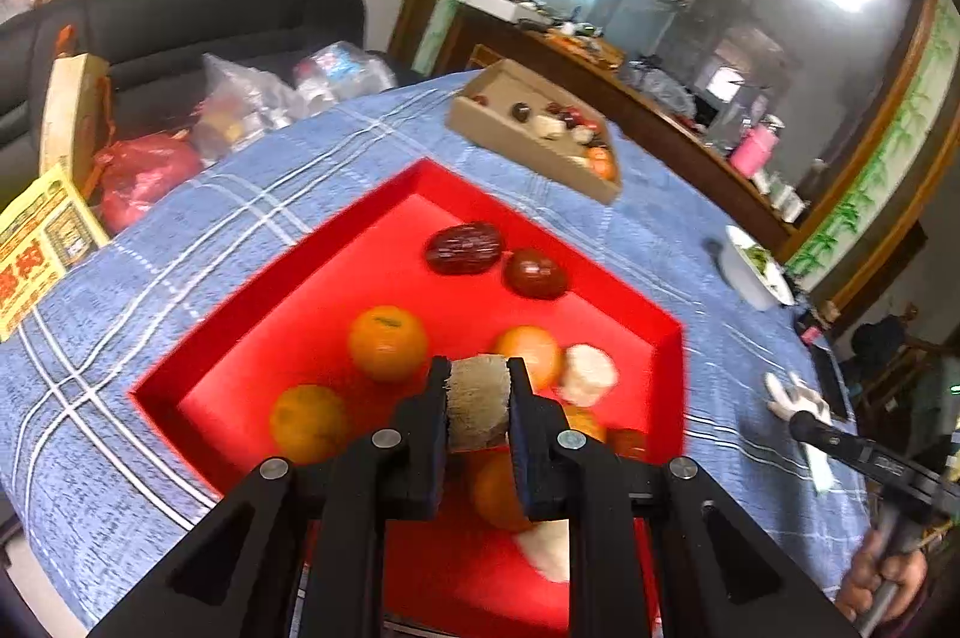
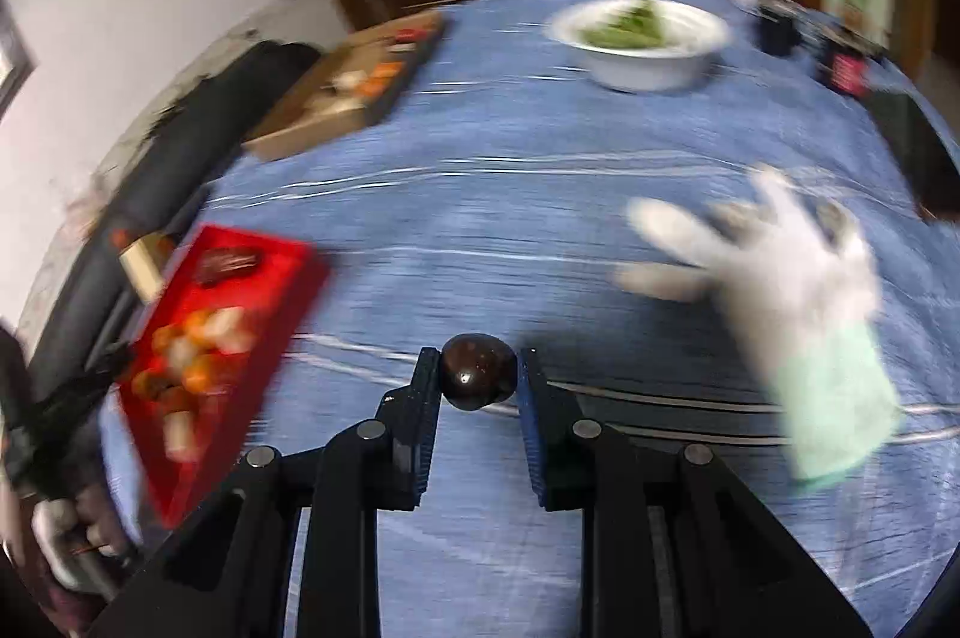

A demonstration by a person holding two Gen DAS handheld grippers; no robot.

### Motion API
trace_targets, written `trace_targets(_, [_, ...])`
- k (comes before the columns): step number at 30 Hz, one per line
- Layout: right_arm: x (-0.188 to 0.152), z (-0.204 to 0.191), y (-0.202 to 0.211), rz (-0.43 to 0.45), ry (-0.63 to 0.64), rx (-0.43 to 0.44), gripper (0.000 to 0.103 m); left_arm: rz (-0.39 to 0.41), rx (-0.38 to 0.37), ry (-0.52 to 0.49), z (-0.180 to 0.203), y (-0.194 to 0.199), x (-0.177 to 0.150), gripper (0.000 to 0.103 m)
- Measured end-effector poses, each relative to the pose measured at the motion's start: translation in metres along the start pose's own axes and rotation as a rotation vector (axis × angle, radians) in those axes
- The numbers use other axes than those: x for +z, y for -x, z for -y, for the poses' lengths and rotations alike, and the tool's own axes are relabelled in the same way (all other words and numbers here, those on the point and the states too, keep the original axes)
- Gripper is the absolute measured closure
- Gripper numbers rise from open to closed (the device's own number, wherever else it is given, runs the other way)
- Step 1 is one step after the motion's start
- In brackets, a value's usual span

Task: Organize fruits
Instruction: 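Carry the dark fruit and white chunk into the red tray and open both grippers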

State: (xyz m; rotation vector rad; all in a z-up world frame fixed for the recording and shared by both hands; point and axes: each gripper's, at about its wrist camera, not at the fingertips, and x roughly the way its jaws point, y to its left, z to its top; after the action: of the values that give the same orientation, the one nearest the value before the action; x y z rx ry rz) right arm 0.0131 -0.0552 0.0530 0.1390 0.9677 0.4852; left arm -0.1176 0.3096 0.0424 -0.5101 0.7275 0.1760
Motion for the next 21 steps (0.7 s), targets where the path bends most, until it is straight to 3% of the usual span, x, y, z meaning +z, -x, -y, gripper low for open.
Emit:
trace_targets(3, [0.003,-0.047,-0.008,-0.024,0.066,0.084,0.079,-0.021,0.013,0.035,-0.012,-0.002,0.002,0.085])
trace_targets(5, [0.003,-0.078,-0.018,-0.055,0.096,0.158,0.079,-0.021,0.006,0.053,-0.019,0.002,0.002,0.079])
trace_targets(10, [-0.009,-0.144,-0.039,-0.124,0.189,0.245,0.079,0.033,-0.019,0.075,-0.03,0.023,0.007,0.05])
trace_targets(12, [-0.017,-0.162,-0.048,-0.149,0.22,0.247,0.078,0.054,-0.02,0.073,-0.033,0.029,0.009,0.045])
trace_targets(16, [-0.031,-0.181,-0.066,-0.198,0.239,0.246,0.077,0.071,-0.038,0.063,-0.035,0.036,0.011,0.044])
trace_targets(21, [-0.034,-0.179,-0.064,-0.196,0.208,0.261,0.077,0.076,-0.055,0.067,-0.033,0.039,0.011,0.043])
